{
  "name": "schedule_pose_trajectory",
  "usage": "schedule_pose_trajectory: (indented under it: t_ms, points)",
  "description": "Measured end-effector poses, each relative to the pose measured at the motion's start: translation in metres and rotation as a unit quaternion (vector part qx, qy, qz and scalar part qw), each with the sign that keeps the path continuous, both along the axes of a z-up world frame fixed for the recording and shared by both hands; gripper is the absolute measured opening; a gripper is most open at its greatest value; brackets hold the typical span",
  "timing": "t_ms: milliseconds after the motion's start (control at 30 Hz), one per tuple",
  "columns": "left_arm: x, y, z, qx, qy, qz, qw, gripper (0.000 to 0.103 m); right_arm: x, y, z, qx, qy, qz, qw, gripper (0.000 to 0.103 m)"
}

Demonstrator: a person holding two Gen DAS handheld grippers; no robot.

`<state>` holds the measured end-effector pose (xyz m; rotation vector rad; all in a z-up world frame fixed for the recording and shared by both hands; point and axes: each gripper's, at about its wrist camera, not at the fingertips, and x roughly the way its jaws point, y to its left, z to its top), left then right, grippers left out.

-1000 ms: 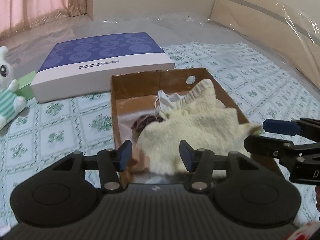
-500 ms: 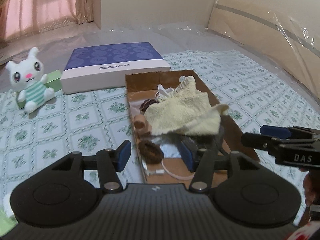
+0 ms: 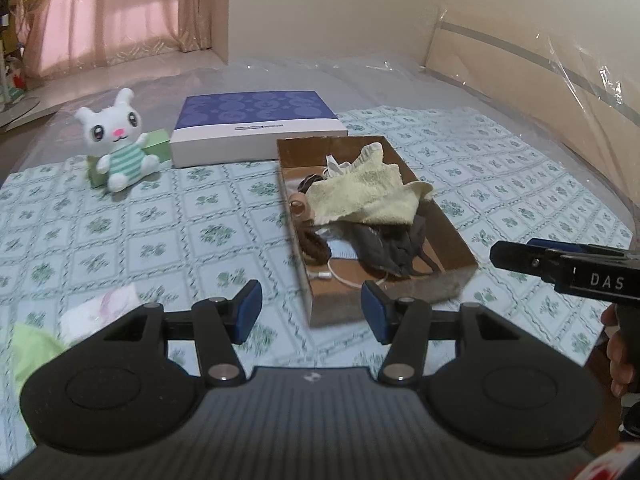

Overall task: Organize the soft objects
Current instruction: 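Withdraw both open grippers from the box toward the green cloth and white pad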

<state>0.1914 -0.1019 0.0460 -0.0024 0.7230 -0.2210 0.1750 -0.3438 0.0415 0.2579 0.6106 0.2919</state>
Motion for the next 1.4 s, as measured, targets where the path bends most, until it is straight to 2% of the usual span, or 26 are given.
schedule_pose_trajectory:
  t_ms: [333, 733, 1033, 1400]
  points:
    - [-0.070, 0.017, 0.017, 0.004, -0.008, 0.021, 0.9997, 0.052, -0.059, 0.023, 0.013, 0.000, -0.001, 0.012, 1.000, 0.072]
    - [-0.129, 0.042, 0.018, 0.004, -0.006, 0.052, 0.9986, 0.052, -0.105, 0.061, 0.010, -0.006, 0.015, 0.062, 0.998, 0.072]
    - [-0.155, 0.069, 0.013, 0.004, 0.000, 0.087, 0.9962, 0.052, -0.119, 0.098, 0.003, -0.014, 0.025, 0.109, 0.994, 0.072]
    - [-0.159, 0.115, -0.006, 0.010, 0.019, 0.146, 0.9890, 0.052, -0.104, 0.146, -0.018, -0.021, 0.042, 0.161, 0.986, 0.072]
